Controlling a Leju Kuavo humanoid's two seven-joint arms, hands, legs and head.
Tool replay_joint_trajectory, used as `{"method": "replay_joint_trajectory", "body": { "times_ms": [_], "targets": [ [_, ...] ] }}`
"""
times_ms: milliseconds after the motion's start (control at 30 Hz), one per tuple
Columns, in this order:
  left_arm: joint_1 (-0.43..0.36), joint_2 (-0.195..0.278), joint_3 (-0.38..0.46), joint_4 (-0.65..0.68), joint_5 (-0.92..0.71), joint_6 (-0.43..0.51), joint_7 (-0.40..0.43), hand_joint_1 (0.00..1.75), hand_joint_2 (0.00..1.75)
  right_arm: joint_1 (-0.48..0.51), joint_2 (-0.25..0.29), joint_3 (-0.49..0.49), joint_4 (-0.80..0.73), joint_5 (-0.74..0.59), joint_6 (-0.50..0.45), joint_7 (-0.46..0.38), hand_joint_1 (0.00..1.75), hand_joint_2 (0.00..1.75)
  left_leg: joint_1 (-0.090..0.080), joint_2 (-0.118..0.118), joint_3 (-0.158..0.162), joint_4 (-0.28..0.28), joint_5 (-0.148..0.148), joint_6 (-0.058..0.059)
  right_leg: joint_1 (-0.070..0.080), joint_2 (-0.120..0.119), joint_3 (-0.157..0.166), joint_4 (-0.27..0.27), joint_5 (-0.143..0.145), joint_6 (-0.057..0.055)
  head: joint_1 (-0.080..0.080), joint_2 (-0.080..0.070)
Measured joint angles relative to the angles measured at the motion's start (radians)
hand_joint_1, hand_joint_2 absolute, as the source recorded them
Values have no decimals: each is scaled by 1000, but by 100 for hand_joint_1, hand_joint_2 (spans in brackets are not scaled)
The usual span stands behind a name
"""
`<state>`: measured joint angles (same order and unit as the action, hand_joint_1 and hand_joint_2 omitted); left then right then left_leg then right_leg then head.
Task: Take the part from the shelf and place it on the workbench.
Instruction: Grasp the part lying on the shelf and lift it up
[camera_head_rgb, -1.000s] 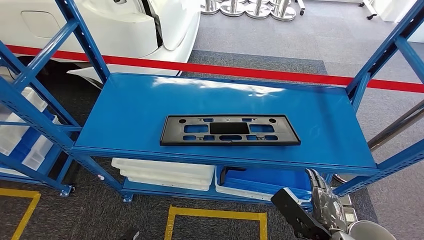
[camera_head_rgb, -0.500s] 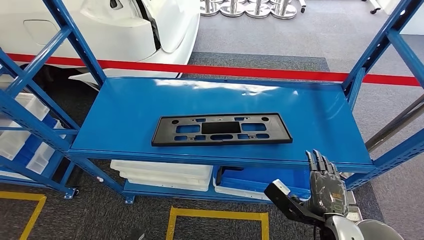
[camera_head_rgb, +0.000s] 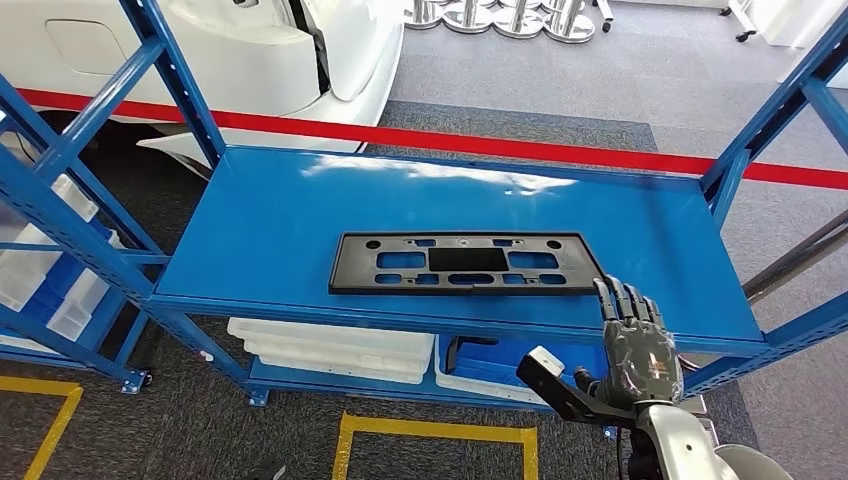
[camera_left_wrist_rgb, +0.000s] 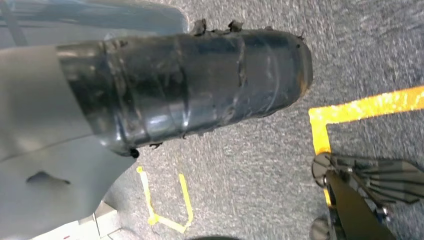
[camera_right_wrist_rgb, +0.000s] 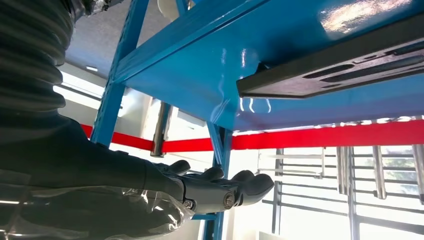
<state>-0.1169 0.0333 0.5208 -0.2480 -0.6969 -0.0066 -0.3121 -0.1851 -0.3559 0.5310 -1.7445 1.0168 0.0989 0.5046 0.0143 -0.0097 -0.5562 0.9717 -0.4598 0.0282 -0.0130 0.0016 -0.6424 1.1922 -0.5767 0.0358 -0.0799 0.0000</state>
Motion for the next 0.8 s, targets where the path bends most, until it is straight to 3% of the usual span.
{"method": "replay_joint_trajectory", "body": {
  "times_ms": [67, 100, 167, 233, 333, 400, 433, 500, 567, 600, 633, 700, 733, 800],
  "targets": [
    [1, -6, -1, 0, -2, 0, 1, 0, 0, 1, 3, 0, 15, -9, 3, -3, 0, 175, -4, 0, 0, 0, -1, 2, 0, 0, -44, 86, -19, -2, 0, 0],
    [1, -7, -3, 0, -4, 0, 3, 0, 0, 0, 5, 0, 23, -17, 4, -5, 0, 175, -7, -1, 1, 0, -1, 3, 1, 0, -38, 69, 1, -7, 0, 0],
    [-2, -8, -10, 0, -8, -2, 8, 0, 0, -4, 11, 0, 40, -35, 5, -9, 0, 175, -11, -2, 5, 0, -2, 3, 7, 0, 22, -62, 75, -25, 0, 0],
    [-6, -8, -16, 0, -9, -5, 13, 0, 0, -10, 19, -1, 63, -56, 0, -15, 0, 175, -17, -3, 4, 2, -3, -1, 14, -2, 80, -188, 120, -43, 0, 0],
    [-10, -8, -22, 0, -9, -9, 16, 0, 0, -14, 31, -6, 105, -84, -19, -30, 0, 175, -16, -2, 1, 0, -4, -15, 18, -3, 94, -229, 125, -51, -1, 0],
    [-13, -7, -24, 0, -9, -15, 17, 0, 0, -15, 42, -8, 132, -96, -34, -40, 0, 175, -15, -1, -5, 18, -22, -26, 13, -3, 101, -243, 133, -57, -2, 0],
    [-15, -6, -25, 0, -9, -20, 17, 0, 0, -16, 48, -8, 146, -101, -40, -44, 0, 175, -14, -1, -22, 57, -47, -32, 10, -4, 104, -250, 137, -59, -4, 0],
    [-16, 0, -28, 0, -9, -25, 18, 0, 0, -16, 58, -8, 173, -105, -48, -49, 0, 175, -9, -1, -82, 188, -113, -41, 9, -5, 106, -254, 139, -62, -5, 0],
    [-14, 6, -33, 0, -9, -26, 18, 0, 0, -14, 67, -8, 197, -106, -49, -50, 0, 175, -3, 0, -130, 286, -141, -49, 8, -5, 106, -253, 139, -62, -5, 0],
    [-14, 7, -36, 0, -9, -26, 18, 0, 0, -14, 71, -8, 206, -106, -49, -51, 0, 175, 0, 2, -130, 282, -126, -53, 7, -5, 106, -252, 138, -61, -5, 0],
    [-14, 7, -38, 0, -9, -26, 18, 0, 0, -15, 75, -8, 215, -106, -50, -51, 0, 175, 3, 3, -110, 238, -94, -56, 6, -4, 106, -250, 136, -59, -5, 0],
    [-17, 7, -39, 0, -9, -26, 18, 0, 0, -16, 80, -9, 226, -106, -50, -51, 0, 175, 7, 4, -43, 97, -28, -59, 4, -2, 105, -239, 129, -49, -6, 0],
    [-19, 7, -39, 0, -9, -26, 18, 0, 0, -17, 81, -9, 231, -106, -51, -51, 0, 175, 8, 3, -19, 46, -12, -55, 4, -1, 103, -233, 125, -42, -6, 0],
    [-20, 7, -40, 0, -8, -27, 19, 0, 0, -18, 83, -10, 239, -106, -51, -51, 0, 175, 6, -1, -5, 12, -11, -43, 6, 1, 99, -226, 121, -30, -5, 0]
  ]
}}
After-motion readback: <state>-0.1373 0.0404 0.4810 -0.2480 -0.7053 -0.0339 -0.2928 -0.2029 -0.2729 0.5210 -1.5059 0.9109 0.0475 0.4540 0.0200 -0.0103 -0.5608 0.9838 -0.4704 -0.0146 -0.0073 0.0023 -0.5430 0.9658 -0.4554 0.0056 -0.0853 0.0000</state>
